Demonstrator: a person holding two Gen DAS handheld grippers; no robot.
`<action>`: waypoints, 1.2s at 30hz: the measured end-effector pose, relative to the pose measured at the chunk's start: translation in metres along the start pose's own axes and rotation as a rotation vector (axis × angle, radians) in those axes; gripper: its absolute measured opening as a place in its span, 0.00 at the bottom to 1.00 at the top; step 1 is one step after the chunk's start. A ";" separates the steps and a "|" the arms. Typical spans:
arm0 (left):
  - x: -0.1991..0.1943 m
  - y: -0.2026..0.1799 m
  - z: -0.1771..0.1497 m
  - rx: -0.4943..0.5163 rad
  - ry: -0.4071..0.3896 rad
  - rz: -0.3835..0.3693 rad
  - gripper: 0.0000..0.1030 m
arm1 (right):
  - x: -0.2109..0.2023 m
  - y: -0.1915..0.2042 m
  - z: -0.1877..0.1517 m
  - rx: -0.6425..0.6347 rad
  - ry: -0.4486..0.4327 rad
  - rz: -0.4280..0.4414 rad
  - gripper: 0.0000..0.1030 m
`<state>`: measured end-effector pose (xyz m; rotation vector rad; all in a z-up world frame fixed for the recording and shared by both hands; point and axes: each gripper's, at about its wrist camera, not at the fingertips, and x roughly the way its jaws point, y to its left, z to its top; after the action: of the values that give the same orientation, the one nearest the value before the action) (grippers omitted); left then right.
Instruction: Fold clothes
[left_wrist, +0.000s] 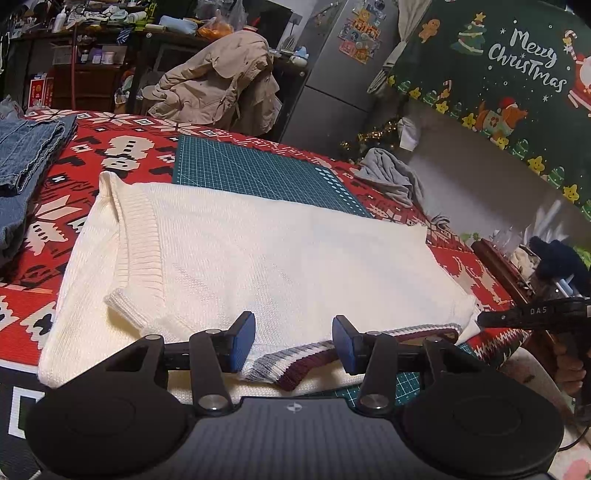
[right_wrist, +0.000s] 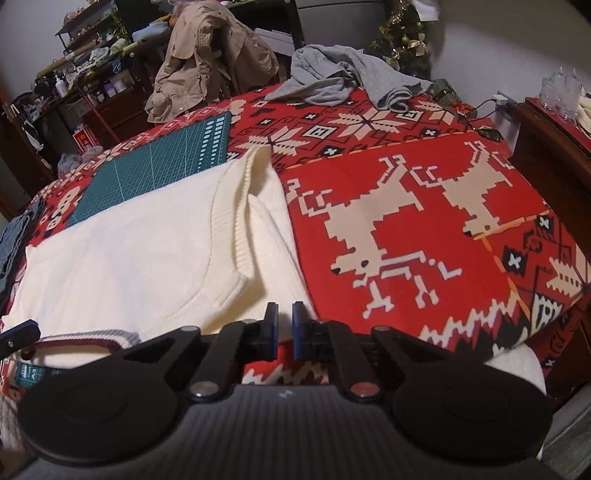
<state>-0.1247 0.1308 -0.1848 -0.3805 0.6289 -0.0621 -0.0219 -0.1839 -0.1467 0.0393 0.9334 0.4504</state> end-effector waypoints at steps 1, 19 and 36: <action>0.000 0.000 0.000 0.001 0.000 0.000 0.44 | -0.001 0.001 0.001 0.005 0.001 0.002 0.08; -0.001 0.000 -0.001 0.004 0.001 0.001 0.44 | 0.023 -0.002 0.023 0.061 0.021 0.043 0.06; 0.000 -0.002 0.000 0.012 -0.001 0.007 0.44 | -0.047 0.040 0.003 -0.163 -0.089 0.057 0.86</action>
<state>-0.1245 0.1291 -0.1847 -0.3670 0.6288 -0.0593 -0.0574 -0.1654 -0.0999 -0.0617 0.8077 0.5723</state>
